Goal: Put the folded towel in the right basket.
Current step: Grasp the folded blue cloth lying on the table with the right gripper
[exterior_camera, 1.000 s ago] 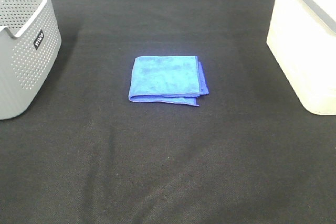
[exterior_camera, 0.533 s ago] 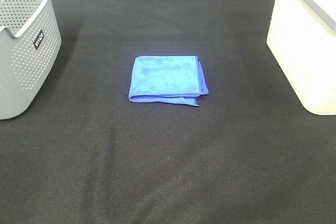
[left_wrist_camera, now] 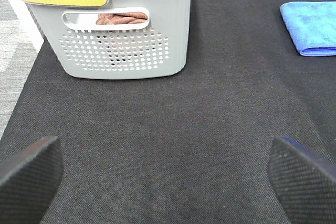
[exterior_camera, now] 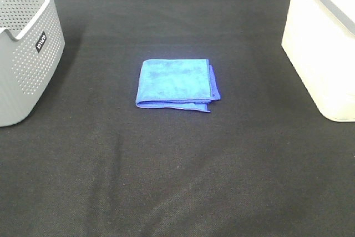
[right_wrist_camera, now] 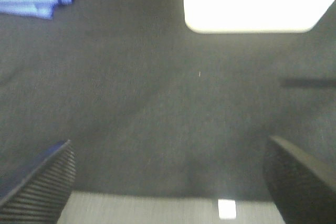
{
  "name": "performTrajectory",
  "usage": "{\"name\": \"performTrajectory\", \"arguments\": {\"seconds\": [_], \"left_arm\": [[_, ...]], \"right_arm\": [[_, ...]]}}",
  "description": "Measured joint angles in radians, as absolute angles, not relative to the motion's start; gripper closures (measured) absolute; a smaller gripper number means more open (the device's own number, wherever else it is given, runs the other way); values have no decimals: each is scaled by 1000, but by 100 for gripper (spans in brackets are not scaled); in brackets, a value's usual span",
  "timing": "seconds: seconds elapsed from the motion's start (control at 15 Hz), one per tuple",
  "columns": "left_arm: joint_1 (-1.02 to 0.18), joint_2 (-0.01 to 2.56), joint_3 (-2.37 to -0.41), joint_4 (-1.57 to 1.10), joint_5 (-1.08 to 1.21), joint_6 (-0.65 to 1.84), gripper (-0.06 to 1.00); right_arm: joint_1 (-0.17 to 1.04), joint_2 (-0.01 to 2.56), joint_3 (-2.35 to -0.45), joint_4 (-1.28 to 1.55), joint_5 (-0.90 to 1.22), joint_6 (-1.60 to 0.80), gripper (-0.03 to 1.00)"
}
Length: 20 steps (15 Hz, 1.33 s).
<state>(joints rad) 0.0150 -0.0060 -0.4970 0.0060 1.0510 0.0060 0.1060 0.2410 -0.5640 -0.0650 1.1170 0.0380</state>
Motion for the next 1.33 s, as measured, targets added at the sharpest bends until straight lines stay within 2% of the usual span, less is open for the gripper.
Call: {"name": "performTrajectory", "arguments": {"seconds": [0.13,0.2,0.4,0.67,0.8,0.87,1.0,1.07,1.33], "left_arm": [[15,-6,-497,6,1051,6,-4],[15,-6,-497,6,1051,6,-4],[15,-6,-497,6,1051,6,-4],[15,-6,-497,6,1051,6,-4],[15,-6,-497,6,1051,6,-4],[15,-6,-497,6,1051,6,-4],[15,-6,-497,6,1051,6,-4],[15,-6,-497,6,1051,6,-4],[15,-6,-497,6,1051,6,-4]], "right_arm": [[106,556,-738,-22,1167,42,3],[106,784,-884,13,1180,42,3],[106,1143,-1125,81,1184,42,3],[116,1464,-1370,305,1136,10,3],[170,1663,-1515,363,1079,10,3],[219,1824,-1648,396,1069,10,3],[245,2031,-1797,451,1068,9,3],[245,2031,-1797,451,1068,9,3],[234,2313,-1981,446,1088,11,4]]}}
